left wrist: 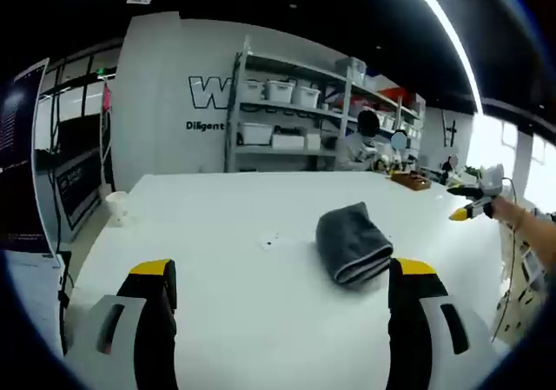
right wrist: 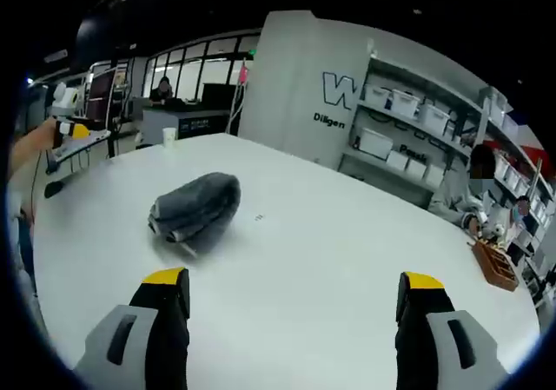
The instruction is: Open the folded towel by lifting each exposed corner and separating the folded layers until the towel lies flat within the target outline without major curled edges
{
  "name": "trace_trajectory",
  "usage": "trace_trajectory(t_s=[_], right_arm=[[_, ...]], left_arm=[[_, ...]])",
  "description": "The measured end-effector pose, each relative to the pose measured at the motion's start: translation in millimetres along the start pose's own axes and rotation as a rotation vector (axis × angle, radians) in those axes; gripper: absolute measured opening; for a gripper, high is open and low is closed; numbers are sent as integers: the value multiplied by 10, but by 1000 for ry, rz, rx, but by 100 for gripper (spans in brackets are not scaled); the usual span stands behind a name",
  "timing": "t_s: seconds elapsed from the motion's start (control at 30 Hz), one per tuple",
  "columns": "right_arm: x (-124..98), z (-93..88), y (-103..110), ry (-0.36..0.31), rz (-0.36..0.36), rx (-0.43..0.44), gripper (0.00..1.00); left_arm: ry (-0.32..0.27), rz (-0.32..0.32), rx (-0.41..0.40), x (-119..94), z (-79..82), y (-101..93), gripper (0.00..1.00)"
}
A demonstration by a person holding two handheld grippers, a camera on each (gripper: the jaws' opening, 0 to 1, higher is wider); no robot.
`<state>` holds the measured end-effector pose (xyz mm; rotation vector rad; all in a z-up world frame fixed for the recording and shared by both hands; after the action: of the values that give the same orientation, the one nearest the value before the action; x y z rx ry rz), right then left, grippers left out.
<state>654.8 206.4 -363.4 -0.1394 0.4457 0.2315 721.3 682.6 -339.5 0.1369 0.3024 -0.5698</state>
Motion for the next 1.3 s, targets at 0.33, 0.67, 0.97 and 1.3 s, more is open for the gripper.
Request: trace_trajectory(t_s=[0.33,0.67,0.97,1.3], right_arm=[[-4,-144,105,48,25,-7,100],[-9,-319,146,76,58,3,100],[-42,-342,137,96,86,4,100],[232,-252,193,120,147,-25,100]], left_arm=[[31,-7,23,13,-46,-84,100],[76,-31,50,191,-138,-200,100],[98,-46,73,234,-174,-378,100],[92,-90,99,491,-147,-597,100]])
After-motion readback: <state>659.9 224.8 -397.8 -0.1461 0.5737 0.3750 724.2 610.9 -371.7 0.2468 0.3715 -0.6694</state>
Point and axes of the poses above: the point that each gripper's makers call its tool centre point, and the gripper's own axes: x roughly forward along the fingers, y roughly to its left, z roughly out of its top, the point moved 1 cm from there along -x, roughly backward along the fingers, and after that the axes turned 9 degrees about x, right-handed, at the moved point
